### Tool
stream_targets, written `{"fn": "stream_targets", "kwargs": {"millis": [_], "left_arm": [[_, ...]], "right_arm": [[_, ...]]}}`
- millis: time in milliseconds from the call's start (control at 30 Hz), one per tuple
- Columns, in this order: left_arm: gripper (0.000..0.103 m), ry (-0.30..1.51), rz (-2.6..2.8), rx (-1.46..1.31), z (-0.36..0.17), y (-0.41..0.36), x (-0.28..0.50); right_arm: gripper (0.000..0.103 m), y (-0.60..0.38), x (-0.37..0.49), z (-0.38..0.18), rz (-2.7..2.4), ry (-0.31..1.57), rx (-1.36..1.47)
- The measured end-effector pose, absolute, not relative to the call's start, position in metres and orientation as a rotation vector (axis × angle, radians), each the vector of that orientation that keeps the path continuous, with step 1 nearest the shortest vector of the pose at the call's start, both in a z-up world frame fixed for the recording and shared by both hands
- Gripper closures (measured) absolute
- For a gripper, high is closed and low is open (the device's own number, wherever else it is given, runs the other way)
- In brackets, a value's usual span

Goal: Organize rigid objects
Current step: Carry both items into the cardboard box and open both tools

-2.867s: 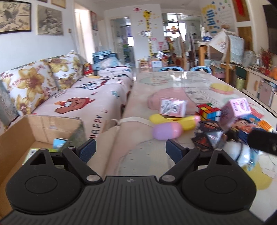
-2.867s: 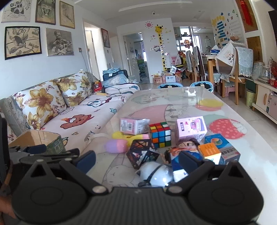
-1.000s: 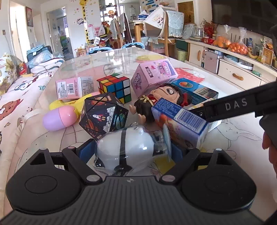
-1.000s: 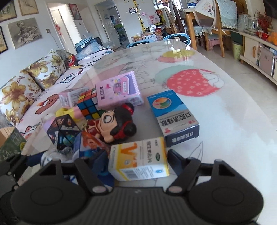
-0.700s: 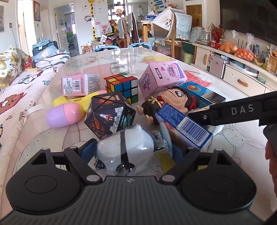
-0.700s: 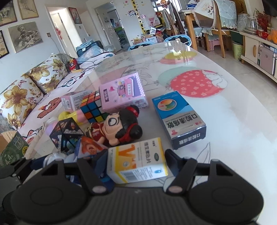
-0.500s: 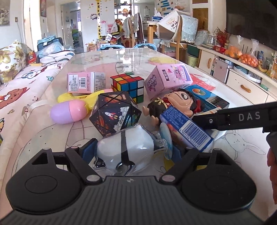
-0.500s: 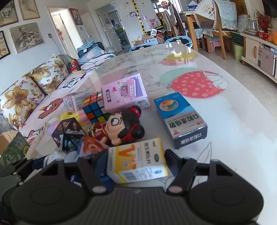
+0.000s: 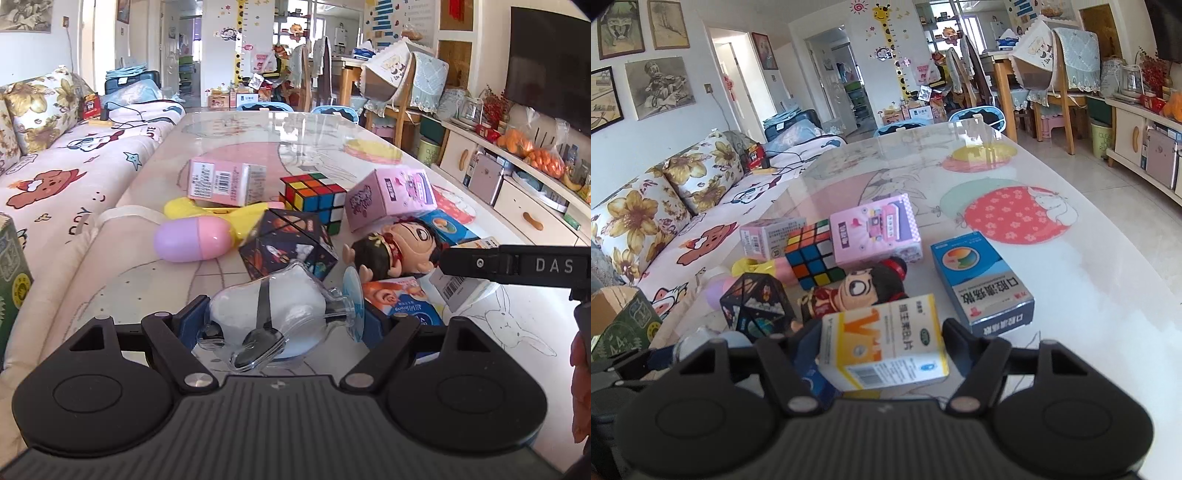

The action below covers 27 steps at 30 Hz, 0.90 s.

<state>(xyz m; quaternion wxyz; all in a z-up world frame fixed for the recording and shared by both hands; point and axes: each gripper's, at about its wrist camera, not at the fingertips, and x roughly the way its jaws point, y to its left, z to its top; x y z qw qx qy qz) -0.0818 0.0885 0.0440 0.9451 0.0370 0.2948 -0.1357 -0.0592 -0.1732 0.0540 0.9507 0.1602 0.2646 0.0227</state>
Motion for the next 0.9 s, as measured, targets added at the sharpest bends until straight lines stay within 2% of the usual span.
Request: {"fn": "stream_targets", "kwargs": {"millis": [900], "left_arm": [[0.001,0.503,0.034,-0.021,0.085,0.154,-0.065]], "right_arm": [[0.033,-0.093,-0.060,0.079,0.161,0.489,0.158]]}}
